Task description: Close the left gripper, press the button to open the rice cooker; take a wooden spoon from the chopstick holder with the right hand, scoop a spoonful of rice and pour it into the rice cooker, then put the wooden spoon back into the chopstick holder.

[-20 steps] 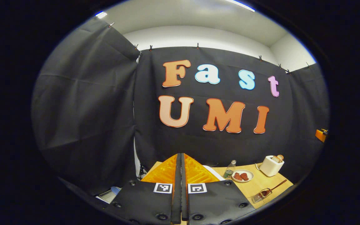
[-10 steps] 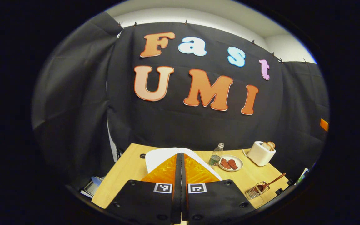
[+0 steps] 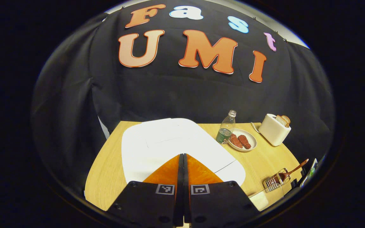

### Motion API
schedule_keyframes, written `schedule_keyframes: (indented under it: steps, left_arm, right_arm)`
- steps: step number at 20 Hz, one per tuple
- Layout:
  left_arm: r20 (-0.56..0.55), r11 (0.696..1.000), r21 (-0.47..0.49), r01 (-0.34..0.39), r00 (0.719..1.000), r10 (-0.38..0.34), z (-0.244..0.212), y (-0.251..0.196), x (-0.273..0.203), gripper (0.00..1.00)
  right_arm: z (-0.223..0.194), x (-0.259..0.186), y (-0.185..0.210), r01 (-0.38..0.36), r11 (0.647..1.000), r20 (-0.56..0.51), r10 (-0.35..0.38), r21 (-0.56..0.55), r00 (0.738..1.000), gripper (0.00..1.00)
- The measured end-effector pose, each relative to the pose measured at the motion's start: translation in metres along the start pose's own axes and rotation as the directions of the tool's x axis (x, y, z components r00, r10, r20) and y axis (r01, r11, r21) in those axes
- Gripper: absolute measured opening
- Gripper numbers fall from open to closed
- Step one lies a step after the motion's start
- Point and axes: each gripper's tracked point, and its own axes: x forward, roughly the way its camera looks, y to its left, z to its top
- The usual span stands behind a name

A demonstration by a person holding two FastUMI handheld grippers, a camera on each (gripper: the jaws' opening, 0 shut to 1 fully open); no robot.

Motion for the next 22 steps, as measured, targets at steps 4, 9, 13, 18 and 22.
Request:
schedule_keyframes:
  steps: [4,9,13,18,22]
  left_arm:
    - [-0.033,0.999,-0.023,0.027,0.999,-0.028,-0.013,-0.009,0.007,0.05]
    - [-0.081,1.000,-0.027,0.016,0.997,-0.018,-0.023,-0.009,0.007,0.05]
    - [-0.028,0.998,-0.058,-0.008,1.000,0.007,0.009,-0.003,-0.008,0.05]
    - [0.218,0.993,-0.116,-0.002,0.975,0.027,0.112,0.005,-0.090,0.05]
    - [0.305,0.989,-0.143,-0.042,0.949,0.084,0.130,0.030,-0.149,0.05]
  right_arm:
    - [-0.005,0.000,-0.009,0.017,1.000,-0.011,-0.017,-0.003,1.000,0.95]
    - [-0.016,-0.001,-0.011,0.019,1.000,-0.032,-0.019,-0.002,0.999,0.95]
    - [-0.020,0.000,-0.005,-0.005,1.000,-0.034,0.005,0.013,0.999,0.95]
    - [-0.027,0.000,0.007,-0.036,0.999,-0.038,0.038,0.034,0.999,0.95]
    - [-0.031,-0.001,0.017,-0.068,0.996,-0.036,0.070,0.056,0.997,0.95]
